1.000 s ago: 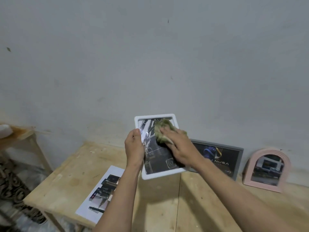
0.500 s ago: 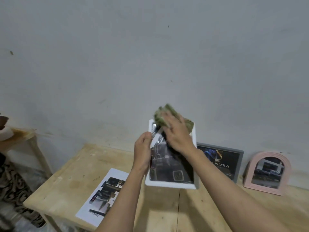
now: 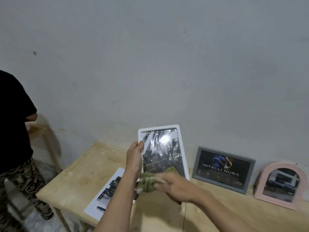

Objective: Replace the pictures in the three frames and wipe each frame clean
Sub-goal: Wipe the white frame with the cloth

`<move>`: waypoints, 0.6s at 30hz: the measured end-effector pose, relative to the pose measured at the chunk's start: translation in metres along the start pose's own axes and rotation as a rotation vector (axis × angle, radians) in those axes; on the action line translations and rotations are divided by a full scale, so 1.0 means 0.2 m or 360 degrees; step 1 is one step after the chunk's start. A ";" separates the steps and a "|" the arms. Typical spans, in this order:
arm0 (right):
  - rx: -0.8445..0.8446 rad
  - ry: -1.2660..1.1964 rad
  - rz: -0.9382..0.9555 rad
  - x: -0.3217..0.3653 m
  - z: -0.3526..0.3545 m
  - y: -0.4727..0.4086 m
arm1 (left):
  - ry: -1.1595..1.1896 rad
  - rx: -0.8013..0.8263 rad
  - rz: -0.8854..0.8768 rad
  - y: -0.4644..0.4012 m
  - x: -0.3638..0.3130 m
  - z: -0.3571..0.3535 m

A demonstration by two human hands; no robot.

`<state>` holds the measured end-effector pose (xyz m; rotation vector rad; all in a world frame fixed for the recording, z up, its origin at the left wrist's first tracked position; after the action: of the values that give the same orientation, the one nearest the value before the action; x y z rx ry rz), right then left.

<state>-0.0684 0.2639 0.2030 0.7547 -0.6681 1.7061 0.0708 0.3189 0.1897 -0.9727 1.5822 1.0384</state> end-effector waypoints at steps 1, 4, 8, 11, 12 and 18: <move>-0.0083 -0.0283 -0.0070 0.01 0.06 -0.01 | -0.0045 -0.0050 0.0024 0.00 0.01 0.01; -0.0814 -0.0684 -0.0002 0.05 0.45 -0.04 | 0.0018 -0.0086 -0.0008 0.00 0.02 0.00; -0.1236 0.0222 0.0170 0.25 0.76 -0.15 | 0.0089 0.0068 -0.0061 0.01 -0.03 -0.11; -0.0724 0.0826 0.0182 0.25 0.51 -0.32 | 0.0499 0.0107 0.0089 0.02 -0.06 -0.15; -0.0646 0.0709 0.0194 0.22 0.41 -0.31 | 0.0572 0.0067 0.0102 0.00 -0.06 -0.12; -0.0098 -0.0003 0.0015 0.04 0.01 -0.11 | 0.0013 -0.0313 -0.0213 -0.03 -0.16 0.21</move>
<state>-0.0484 0.2724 0.2105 0.7114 -0.7232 1.6860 0.0948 0.3612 0.2126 -1.2004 1.4194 1.1114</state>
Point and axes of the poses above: each hand's wrist, its own y-axis away from the middle knuckle, its own z-axis out of the back of the hand, x = y × z, the point moved 10 cm from there along -y, towards the middle knuckle, and after that the axes turned 5 degrees about z, right-handed, at the moved point
